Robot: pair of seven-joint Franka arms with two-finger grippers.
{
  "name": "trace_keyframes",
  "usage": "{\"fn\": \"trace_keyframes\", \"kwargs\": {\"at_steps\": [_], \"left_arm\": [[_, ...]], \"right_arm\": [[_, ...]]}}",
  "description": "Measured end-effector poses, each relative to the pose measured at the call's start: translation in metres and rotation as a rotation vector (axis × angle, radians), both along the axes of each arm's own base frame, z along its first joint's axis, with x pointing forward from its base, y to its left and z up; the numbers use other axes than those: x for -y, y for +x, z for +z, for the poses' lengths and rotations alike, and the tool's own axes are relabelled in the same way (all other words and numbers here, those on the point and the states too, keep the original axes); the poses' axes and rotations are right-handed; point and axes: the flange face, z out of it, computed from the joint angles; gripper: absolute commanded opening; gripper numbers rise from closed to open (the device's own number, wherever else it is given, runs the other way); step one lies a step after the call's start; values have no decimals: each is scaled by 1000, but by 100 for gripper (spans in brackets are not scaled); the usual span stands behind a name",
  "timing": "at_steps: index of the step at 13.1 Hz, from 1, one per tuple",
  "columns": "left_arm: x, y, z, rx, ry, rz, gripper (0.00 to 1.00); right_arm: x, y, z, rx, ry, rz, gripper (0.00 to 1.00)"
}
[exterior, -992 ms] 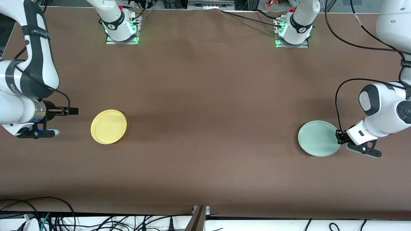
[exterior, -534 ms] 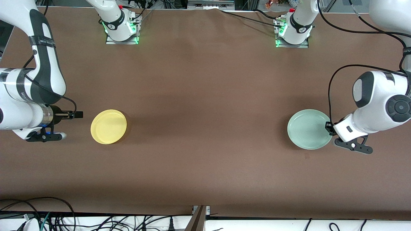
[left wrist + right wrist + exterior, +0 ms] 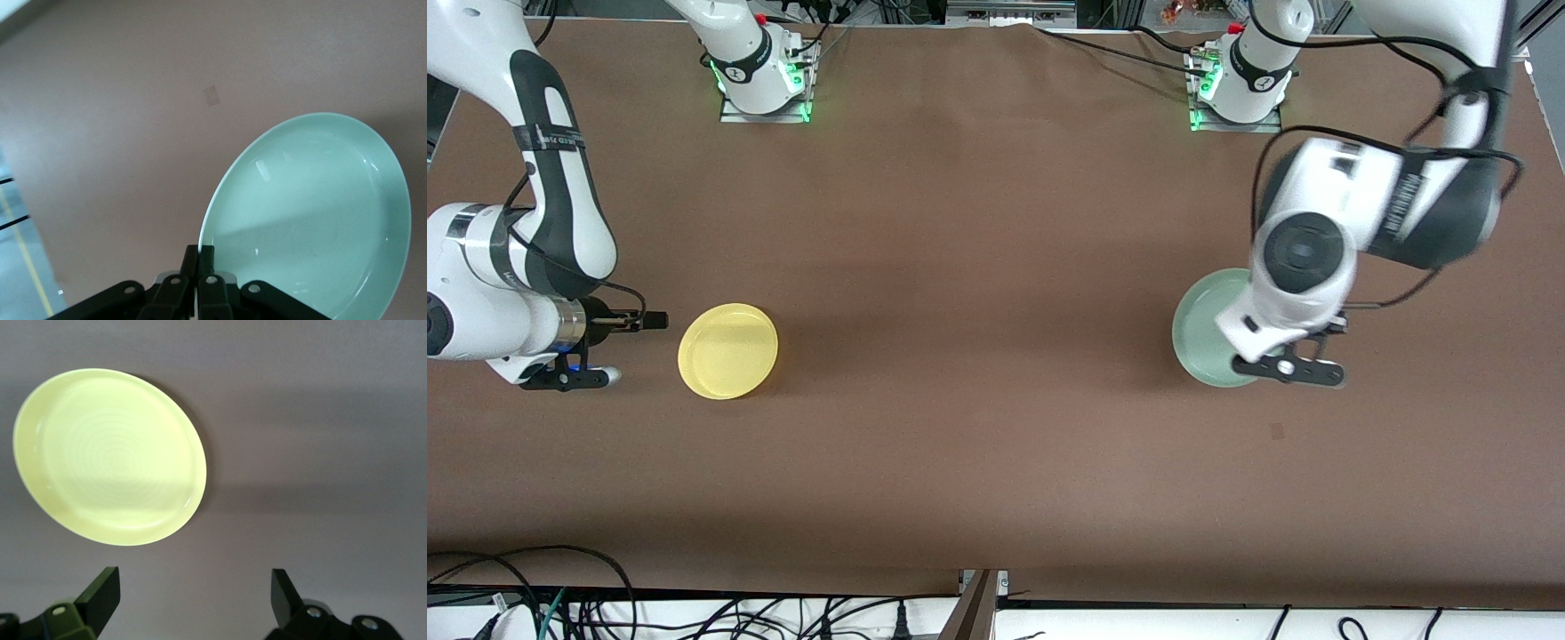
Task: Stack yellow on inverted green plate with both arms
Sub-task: 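Lift and tilt the green plate while the right gripper grasps the yellow plate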
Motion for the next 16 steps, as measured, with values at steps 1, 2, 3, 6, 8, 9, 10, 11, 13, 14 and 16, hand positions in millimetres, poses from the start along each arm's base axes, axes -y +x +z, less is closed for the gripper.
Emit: {"fn": "trace_keyframes", "kwargs": {"at_steps": [1,2,3,6,8,9,10,11,13,14,16], "left_arm": [[23,-11,2,23,61,-5,0],[45,-22,3,44,109,-15,0],[68,-35,3,60,148,-24,0],[140,-79,1,142,262,-73,0],[182,-109,-12,191,358,-131,0],[201,-123,-21,212,386,-155,0],[218,-136,-32,232,417,-177,0],[230,-145,-41,263,476,-206,0],[250,-162,-54,336,620,-281,0],[263,-173,-64,364,657,-319,0],[292,-198,-87,418,703,-380,0]], "right_arm": [[6,-4,-11,1,25,-16,100],[13,-8,-21,0,49,-29,100],[20,-11,-31,-3,69,-43,100],[37,-18,-61,6,108,-51,100],[47,-23,-81,26,122,-46,100],[50,-26,-89,34,131,-53,100],[51,-28,-95,39,139,-62,100],[51,-30,-99,44,143,-69,100],[49,-32,-104,48,152,-80,100],[48,-32,-106,52,161,-87,100],[47,-32,-111,56,168,-90,100]]}}
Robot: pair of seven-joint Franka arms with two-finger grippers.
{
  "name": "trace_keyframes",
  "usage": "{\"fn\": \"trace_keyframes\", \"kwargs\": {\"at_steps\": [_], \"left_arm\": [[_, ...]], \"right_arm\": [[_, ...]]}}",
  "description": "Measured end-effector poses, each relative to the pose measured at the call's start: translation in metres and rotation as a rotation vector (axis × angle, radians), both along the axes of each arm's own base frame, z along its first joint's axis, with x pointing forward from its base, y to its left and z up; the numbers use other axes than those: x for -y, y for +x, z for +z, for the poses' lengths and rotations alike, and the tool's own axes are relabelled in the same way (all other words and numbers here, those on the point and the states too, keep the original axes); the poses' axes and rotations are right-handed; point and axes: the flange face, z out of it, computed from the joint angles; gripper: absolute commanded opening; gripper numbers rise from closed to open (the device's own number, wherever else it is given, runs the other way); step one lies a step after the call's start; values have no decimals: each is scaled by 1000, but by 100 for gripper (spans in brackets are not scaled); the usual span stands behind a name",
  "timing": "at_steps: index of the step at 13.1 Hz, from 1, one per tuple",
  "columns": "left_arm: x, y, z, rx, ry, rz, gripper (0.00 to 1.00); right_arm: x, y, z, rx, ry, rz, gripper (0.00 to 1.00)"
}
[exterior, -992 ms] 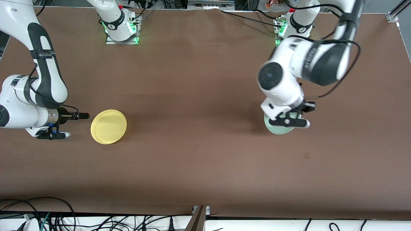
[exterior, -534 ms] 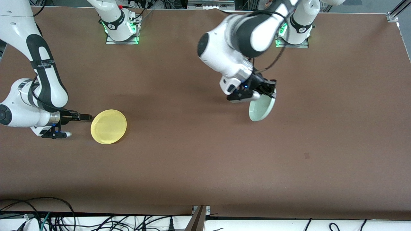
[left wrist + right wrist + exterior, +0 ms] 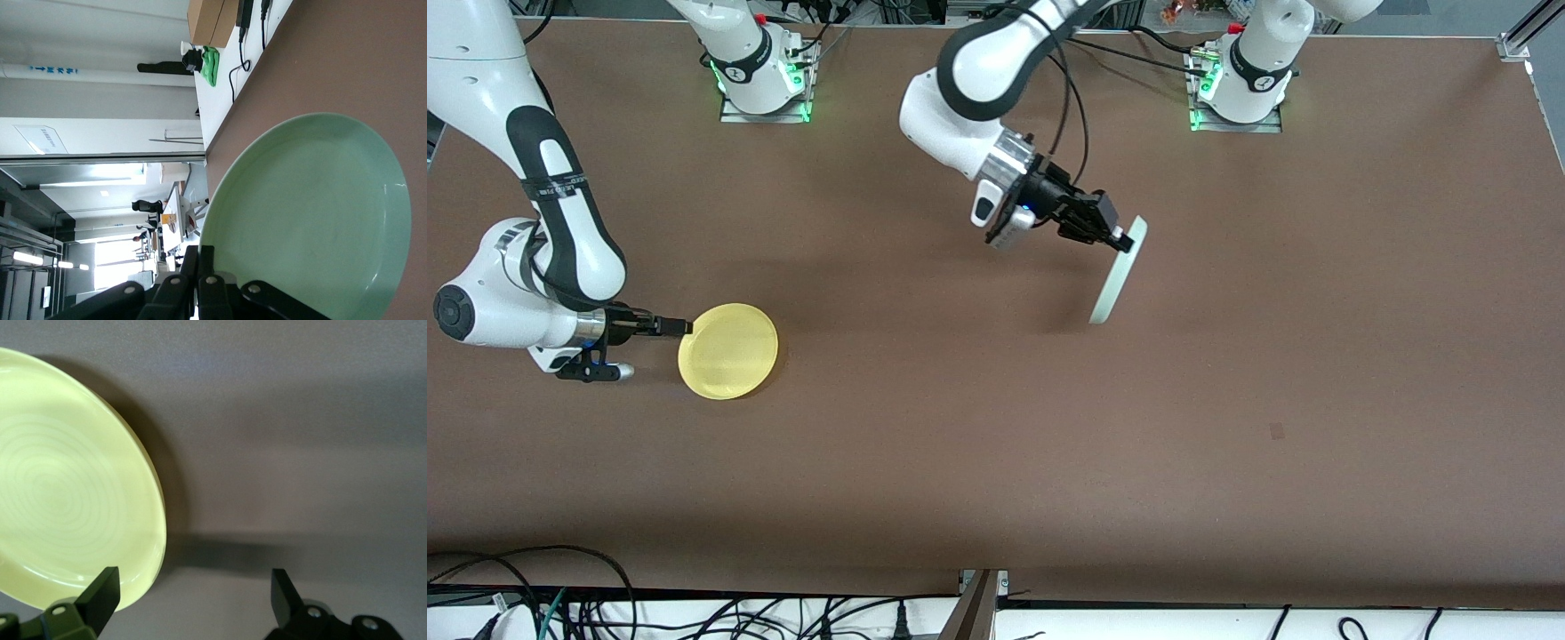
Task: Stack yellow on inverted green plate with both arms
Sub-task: 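Lift and tilt the green plate while the right gripper grasps the yellow plate, then turn the green plate over and lower it onto the table with the left gripper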
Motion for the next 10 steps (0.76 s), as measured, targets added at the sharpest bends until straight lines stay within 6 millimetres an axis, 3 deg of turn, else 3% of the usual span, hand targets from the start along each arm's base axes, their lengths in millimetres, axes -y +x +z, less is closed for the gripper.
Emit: {"fn": "trace_keyframes", "kwargs": {"at_steps": [3,5,8,10], "left_arm": [[40,-34,-26,49,52,-99,0],[59,-52,-41,56,47,-163,0],[80,-61,-55,51,5,-266,0],[89,-60,-60,49,-13,-280,0]], "right_arm": [[-3,1,-8,5,13,-9,100],[-6,1,-14,9,17,-11,71],[-7,2,-14,11,18,-8,28],[-7,2,-13,16,20,3,10]]}}
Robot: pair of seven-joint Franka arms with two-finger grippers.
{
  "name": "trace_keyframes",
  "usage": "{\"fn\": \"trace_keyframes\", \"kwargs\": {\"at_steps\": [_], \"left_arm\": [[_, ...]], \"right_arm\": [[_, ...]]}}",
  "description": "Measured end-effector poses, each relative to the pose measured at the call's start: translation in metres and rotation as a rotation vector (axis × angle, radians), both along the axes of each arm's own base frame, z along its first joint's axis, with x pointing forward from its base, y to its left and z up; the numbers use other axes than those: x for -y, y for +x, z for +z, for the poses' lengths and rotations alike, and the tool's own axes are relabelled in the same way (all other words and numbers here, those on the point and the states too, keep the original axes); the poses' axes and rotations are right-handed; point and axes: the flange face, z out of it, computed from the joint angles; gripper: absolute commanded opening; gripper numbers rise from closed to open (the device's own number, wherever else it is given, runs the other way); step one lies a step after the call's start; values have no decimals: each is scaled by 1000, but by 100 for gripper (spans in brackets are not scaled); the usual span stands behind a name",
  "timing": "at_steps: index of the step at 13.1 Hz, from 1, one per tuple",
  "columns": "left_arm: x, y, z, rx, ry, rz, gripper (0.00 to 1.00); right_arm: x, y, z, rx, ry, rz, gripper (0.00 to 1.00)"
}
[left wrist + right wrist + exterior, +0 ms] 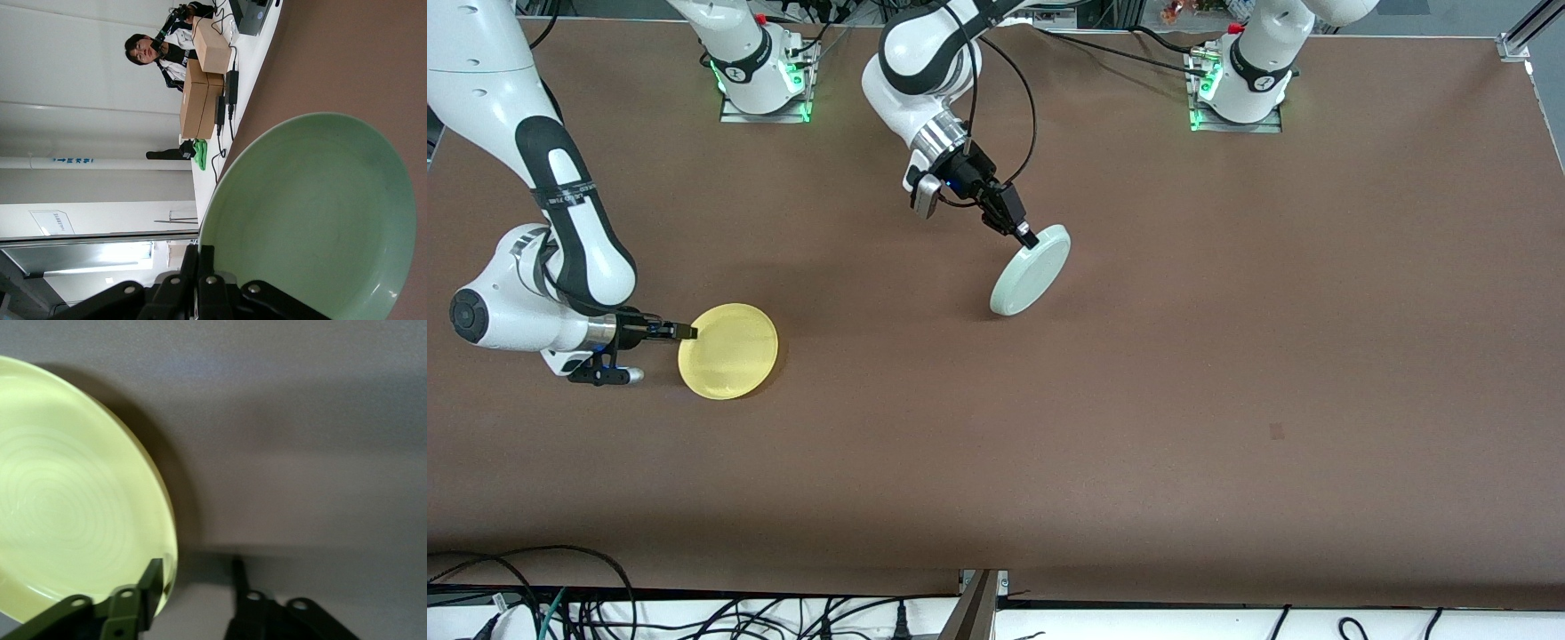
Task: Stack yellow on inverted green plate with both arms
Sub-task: 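Turn the green plate over and lower it onto the table with the left gripper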
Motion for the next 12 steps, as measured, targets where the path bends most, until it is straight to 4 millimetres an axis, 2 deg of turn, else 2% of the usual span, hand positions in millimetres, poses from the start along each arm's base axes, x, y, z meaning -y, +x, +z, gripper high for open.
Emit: {"fn": "trace_keyframes", "kwargs": {"at_steps": [2,4,6,9,12], "left_arm": [[13,-9,-18,5,13,-38,0],[27,-30,-52,31,59,-97,0],[34,-41,-72,74,97,-108,0],[40,-40,-79,107,108,-105,0],[40,-40,-82,109,110,-105,0]], "right_arm": [[-1,0,0,2,5,16,0],[-4,2,3,7,14,16,0],[-5,2,3,10,16,25,0],[-16,12,15,35,27,51,0],[-27,28,47,29,53,81,0]]}}
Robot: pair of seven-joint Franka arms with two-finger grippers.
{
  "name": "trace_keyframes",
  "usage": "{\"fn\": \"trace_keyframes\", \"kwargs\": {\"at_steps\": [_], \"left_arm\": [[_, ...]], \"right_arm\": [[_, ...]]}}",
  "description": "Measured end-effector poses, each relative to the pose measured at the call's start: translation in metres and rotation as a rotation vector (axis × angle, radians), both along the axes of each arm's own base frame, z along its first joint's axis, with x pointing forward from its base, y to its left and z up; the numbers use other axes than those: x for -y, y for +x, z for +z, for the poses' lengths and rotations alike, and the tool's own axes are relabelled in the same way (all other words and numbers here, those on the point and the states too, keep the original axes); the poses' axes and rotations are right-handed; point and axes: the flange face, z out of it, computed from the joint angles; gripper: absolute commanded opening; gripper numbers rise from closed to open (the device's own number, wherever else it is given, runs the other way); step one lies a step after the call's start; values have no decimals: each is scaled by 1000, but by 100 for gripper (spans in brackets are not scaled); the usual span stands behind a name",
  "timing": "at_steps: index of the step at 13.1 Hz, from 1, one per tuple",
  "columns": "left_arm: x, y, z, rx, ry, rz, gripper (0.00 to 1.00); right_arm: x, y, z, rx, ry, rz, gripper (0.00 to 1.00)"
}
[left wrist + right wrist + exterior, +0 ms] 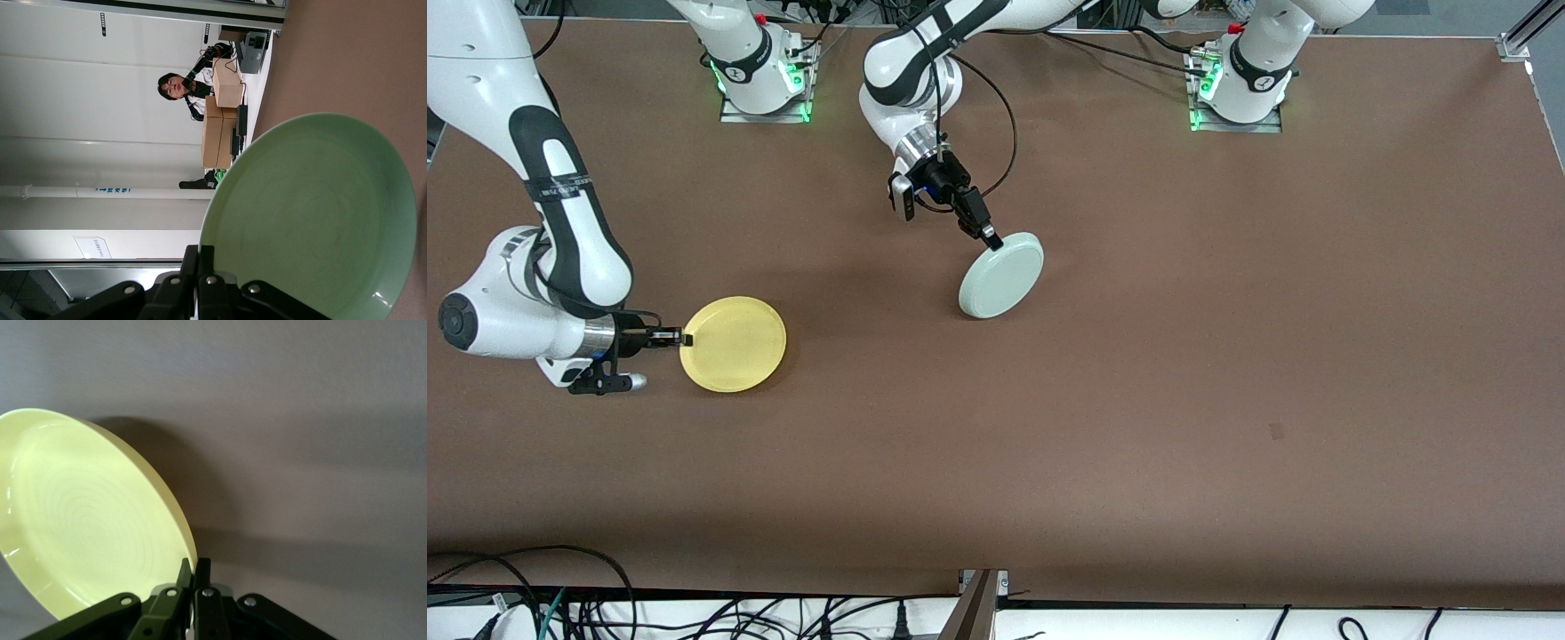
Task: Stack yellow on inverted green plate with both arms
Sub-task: 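Turn the green plate over and lower it onto the table with the left gripper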
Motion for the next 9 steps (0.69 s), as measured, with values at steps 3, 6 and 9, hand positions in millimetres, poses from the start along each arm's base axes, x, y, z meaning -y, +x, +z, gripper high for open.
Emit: {"fn": "trace_keyframes", "kwargs": {"at_steps": [3,6,9], "left_arm": [[2,-6,-7,2,4,-8,0],[3,-9,-8,10,0,-9,8],[4,-12,-10,9,0,-13,27]], "right_arm": [[-3,18,42,2,21,21,0],[-7,25,68,-24,67,23,0],[-7,33,103,-38,95,39,0]]}}
